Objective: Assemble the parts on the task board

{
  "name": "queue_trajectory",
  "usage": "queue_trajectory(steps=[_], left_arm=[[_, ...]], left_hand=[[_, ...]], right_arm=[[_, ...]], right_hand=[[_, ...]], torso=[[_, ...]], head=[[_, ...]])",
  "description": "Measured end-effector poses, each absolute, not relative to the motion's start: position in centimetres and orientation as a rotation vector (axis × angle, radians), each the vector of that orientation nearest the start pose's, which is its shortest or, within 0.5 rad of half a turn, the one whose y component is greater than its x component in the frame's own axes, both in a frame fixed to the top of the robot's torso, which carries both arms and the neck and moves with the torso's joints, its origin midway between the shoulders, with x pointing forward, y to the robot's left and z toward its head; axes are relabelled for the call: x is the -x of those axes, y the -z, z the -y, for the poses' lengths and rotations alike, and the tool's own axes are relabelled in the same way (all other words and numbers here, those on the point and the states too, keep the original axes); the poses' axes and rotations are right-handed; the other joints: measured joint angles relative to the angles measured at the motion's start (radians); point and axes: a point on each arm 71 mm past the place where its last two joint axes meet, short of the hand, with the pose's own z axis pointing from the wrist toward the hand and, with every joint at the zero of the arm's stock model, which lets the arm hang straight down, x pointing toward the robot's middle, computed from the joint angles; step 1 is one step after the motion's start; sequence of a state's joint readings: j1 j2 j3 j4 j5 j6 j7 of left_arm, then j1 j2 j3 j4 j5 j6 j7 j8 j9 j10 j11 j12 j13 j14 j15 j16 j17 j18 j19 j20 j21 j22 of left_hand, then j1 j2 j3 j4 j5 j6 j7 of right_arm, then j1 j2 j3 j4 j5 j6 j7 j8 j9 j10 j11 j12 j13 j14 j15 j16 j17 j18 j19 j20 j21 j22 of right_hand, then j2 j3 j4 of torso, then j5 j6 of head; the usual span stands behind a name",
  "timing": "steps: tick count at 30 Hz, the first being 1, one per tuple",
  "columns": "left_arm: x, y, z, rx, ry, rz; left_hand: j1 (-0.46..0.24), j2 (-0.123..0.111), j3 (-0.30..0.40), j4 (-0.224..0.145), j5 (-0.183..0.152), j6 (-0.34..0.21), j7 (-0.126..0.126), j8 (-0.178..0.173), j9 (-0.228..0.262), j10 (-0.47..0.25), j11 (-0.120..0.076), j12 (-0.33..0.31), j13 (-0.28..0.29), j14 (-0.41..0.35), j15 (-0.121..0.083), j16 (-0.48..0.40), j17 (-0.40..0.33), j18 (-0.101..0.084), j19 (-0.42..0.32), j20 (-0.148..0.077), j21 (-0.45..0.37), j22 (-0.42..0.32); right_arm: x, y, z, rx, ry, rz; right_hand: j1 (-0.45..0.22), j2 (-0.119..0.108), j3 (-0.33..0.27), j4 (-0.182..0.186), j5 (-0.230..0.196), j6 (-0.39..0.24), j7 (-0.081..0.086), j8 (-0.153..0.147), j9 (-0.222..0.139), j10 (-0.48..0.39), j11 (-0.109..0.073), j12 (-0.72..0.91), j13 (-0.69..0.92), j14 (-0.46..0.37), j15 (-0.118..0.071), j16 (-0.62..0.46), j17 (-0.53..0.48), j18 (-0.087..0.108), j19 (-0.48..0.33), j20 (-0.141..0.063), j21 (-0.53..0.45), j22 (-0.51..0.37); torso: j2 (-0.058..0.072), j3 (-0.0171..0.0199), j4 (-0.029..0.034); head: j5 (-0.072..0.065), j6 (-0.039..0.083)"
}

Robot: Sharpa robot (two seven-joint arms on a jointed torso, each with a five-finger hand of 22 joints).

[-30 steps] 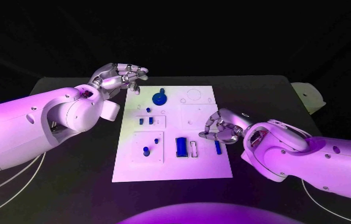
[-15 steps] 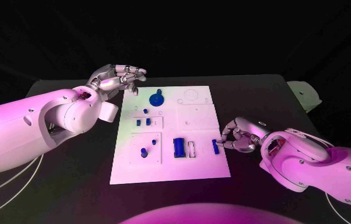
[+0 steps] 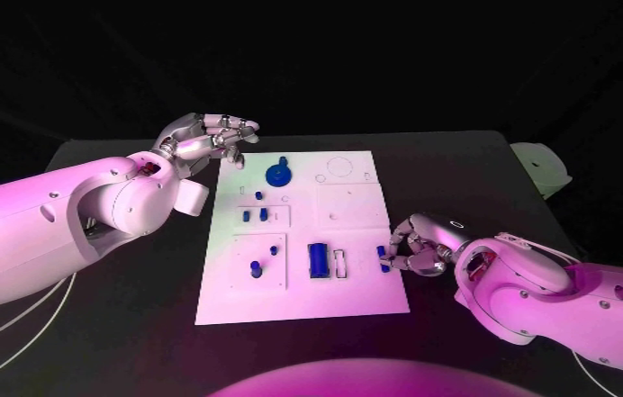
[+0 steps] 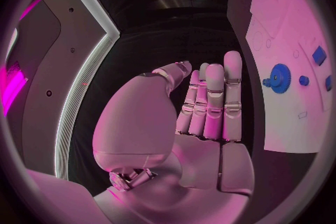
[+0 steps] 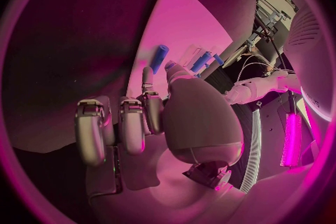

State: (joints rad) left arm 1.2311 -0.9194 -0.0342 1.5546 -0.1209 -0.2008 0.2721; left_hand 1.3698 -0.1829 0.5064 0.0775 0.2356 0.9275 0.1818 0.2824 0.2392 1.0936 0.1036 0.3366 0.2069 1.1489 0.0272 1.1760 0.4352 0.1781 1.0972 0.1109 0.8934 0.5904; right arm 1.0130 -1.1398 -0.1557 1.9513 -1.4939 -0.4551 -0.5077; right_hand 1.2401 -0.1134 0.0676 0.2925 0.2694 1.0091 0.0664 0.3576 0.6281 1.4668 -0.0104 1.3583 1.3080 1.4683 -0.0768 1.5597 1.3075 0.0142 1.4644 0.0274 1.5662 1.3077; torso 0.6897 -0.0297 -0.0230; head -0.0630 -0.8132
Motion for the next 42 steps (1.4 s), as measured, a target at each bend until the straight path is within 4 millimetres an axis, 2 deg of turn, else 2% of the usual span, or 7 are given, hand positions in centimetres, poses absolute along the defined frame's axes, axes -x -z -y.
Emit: queue_trajectory(steps=[16, 24, 26, 30, 36, 39, 42], left_arm=[[-48.5, 16.4, -23.0, 1.004, 1.523, -1.572], [-48.4, 16.4, -23.0, 1.005, 1.522, -1.573], [-48.4, 16.4, -23.0, 1.005, 1.522, -1.574], [-48.4, 16.4, -23.0, 1.006, 1.521, -1.575], [-48.4, 16.4, -23.0, 1.007, 1.520, -1.577], [-48.4, 16.4, -23.0, 1.008, 1.519, -1.578], [-48.4, 16.4, -23.0, 1.009, 1.518, -1.580]], left_hand=[[0.000, 0.000, -0.004, 0.004, 0.000, 0.000, 0.000, 0.004, 0.001, 0.000, 0.000, 0.004, 0.001, 0.000, 0.000, 0.000, -0.001, 0.000, 0.000, 0.000, -0.005, -0.001], [-0.005, 0.005, -0.001, 0.007, 0.000, 0.000, 0.000, 0.004, 0.001, 0.000, 0.000, 0.004, 0.001, 0.000, 0.000, 0.000, -0.001, 0.000, 0.000, 0.000, -0.005, -0.001], [-0.005, 0.005, -0.001, 0.007, 0.000, 0.000, 0.000, 0.004, 0.001, 0.000, 0.000, 0.004, 0.001, 0.000, 0.000, 0.000, -0.001, 0.000, 0.000, 0.000, -0.005, -0.001], [-0.005, 0.005, -0.001, 0.007, 0.000, 0.000, 0.000, 0.004, 0.001, 0.000, 0.000, 0.004, 0.001, 0.000, 0.000, 0.000, -0.001, 0.000, 0.000, 0.000, -0.005, -0.001], [-0.005, 0.005, -0.001, 0.007, 0.000, 0.000, 0.000, 0.004, 0.001, 0.000, 0.000, 0.004, 0.001, 0.000, 0.000, 0.000, -0.001, 0.000, 0.000, 0.000, -0.005, -0.002], [-0.005, 0.005, -0.001, 0.007, 0.000, 0.000, 0.000, 0.004, 0.001, 0.000, 0.000, 0.004, 0.001, 0.000, 0.000, 0.000, -0.001, 0.000, 0.000, 0.000, -0.005, -0.002], [-0.005, 0.005, -0.001, 0.007, 0.000, 0.000, 0.000, 0.008, 0.002, -0.004, -0.004, 0.008, 0.002, 0.000, 0.000, 0.000, -0.001, 0.000, 0.000, 0.000, -0.005, -0.002]], right_arm=[[-35.2, 26.5, 22.8, -0.074, -0.413, -1.934], [-35.5, 26.6, 22.0, -0.001, -0.405, -1.921], [-35.5, 26.6, 21.9, 0.011, -0.403, -1.918], [-35.4, 26.5, 21.4, 0.040, -0.412, -1.910], [-35.3, 26.5, 21.1, 0.067, -0.417, -1.901], [-35.3, 26.5, 21.0, 0.070, -0.420, -1.898], [-35.1, 26.5, 21.0, 0.058, -0.424, -1.897]], right_hand=[[0.003, -0.003, -0.019, -0.006, -0.009, 0.006, 0.002, -0.004, 0.002, 0.000, 0.000, -0.009, 0.000, 0.000, 0.000, 0.000, 0.000, 0.000, 0.000, 0.000, 0.000, 0.000], [0.084, -0.010, -0.021, -0.009, -0.036, 0.015, 0.002, -0.013, 0.021, 0.000, 0.000, -0.013, 0.000, 0.000, 0.000, 0.000, 0.000, 0.000, 0.000, 0.000, 0.000, 0.000], [0.123, -0.001, 0.001, -0.012, -0.091, 0.019, 0.000, -0.013, 0.022, 0.000, 0.000, -0.017, 0.000, 0.000, 0.000, 0.000, 0.000, 0.000, 0.000, 0.000, 0.000, 0.000], [0.194, -0.002, 0.065, -0.022, -0.108, 0.024, -0.006, -0.038, 0.022, 0.000, 0.000, -0.015, 0.006, 0.000, 0.000, 0.000, 0.000, 0.000, 0.000, 0.000, 0.000, 0.000], [0.240, -0.037, 0.140, 0.048, -0.037, 0.035, -0.010, -0.036, -0.007, 0.000, 0.000, -0.027, -0.002, 0.000, 0.000, 0.000, 0.000, 0.000, 0.000, 0.000, 0.000, 0.000], [0.236, -0.034, 0.183, 0.090, -0.002, 0.025, 0.000, -0.021, 0.025, 0.000, 0.000, -0.029, -0.002, 0.000, 0.000, 0.000, 0.000, 0.000, 0.000, 0.000, 0.000, 0.000], [0.177, -0.043, 0.280, 0.089, 0.016, 0.006, -0.003, -0.005, 0.055, 0.000, 0.000, -0.029, 0.000, 0.000, 0.000, 0.000, 0.000, 0.000, 0.000, 0.000, 0.000, 0.000]], torso=[[0.000, -0.0011, -0.0007], [-0.001, -0.0007, -0.0006], [-0.001, -0.0007, -0.0006], [-0.001, -0.0002, -0.0012], [-0.002, -0.0002, -0.0012], [-0.002, -0.0001, -0.0012], [-0.002, 0.0000, -0.0013]], head=[[0.005, -0.009], [0.007, -0.014], [0.007, -0.014], [0.008, -0.015], [0.008, -0.016], [0.009, -0.017], [0.011, -0.016]])
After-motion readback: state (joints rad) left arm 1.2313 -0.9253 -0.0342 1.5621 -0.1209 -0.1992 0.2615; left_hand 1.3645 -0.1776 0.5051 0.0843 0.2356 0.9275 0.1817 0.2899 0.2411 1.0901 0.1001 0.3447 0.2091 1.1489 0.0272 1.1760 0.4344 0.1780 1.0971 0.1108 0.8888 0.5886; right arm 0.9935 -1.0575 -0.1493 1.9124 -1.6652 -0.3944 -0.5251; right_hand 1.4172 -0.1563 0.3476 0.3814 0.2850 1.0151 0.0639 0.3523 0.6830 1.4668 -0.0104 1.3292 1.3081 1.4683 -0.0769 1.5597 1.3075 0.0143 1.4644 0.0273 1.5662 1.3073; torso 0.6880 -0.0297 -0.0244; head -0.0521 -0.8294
